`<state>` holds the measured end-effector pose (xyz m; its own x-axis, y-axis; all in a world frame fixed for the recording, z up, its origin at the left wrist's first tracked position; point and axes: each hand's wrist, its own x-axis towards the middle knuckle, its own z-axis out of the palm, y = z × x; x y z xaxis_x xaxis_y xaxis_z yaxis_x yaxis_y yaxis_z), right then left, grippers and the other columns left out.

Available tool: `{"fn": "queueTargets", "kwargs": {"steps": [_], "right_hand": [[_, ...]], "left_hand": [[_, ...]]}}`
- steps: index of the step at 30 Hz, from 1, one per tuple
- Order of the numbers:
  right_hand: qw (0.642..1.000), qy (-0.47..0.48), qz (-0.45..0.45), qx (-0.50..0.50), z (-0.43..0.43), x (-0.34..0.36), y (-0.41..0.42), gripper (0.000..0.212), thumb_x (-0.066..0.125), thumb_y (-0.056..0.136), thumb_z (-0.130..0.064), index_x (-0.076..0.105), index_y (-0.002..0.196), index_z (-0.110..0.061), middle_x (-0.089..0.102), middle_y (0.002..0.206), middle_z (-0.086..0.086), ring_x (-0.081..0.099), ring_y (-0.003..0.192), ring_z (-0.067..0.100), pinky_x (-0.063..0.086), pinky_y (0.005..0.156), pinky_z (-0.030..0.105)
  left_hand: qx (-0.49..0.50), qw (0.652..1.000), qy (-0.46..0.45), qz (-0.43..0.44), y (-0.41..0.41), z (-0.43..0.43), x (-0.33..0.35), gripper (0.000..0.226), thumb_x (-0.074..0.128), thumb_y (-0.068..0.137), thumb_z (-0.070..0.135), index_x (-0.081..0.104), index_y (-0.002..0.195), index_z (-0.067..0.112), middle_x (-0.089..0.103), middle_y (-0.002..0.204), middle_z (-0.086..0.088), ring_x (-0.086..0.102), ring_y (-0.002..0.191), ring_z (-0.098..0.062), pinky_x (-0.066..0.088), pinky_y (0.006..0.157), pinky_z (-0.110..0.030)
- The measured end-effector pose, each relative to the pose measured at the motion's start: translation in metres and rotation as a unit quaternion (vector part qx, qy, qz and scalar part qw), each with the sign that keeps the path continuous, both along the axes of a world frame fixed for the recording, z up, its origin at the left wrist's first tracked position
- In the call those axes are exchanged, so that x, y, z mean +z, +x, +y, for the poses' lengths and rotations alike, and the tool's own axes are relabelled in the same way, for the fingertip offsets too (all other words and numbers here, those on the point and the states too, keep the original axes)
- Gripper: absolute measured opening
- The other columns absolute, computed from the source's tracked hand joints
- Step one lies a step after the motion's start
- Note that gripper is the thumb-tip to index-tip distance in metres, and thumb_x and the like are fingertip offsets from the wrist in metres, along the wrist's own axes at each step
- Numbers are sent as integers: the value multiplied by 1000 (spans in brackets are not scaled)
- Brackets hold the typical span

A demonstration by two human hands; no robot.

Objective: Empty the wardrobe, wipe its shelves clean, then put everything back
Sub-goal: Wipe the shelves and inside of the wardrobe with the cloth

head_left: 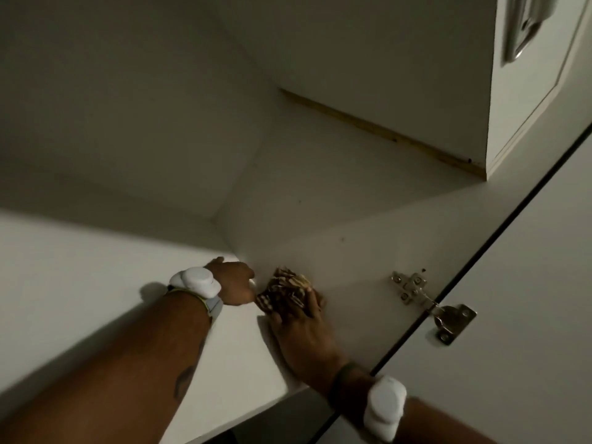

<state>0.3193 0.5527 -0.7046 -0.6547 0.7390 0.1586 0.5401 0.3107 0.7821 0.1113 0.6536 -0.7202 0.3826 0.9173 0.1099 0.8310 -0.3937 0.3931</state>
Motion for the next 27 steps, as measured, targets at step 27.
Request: {"fn": "queueTargets", "kwargs": {"steps": [27], "right_hand": [[989, 132, 47, -36, -61, 88, 47, 65, 23, 90, -20, 35, 154, -12, 36, 159, 12, 26, 150, 30, 8, 122, 56]], "left_hand": [[-29, 989, 146, -1, 15, 0, 1, 106, 50, 84, 58, -20, 157, 25, -16, 167, -7, 13, 154, -31, 26, 119, -52]]}}
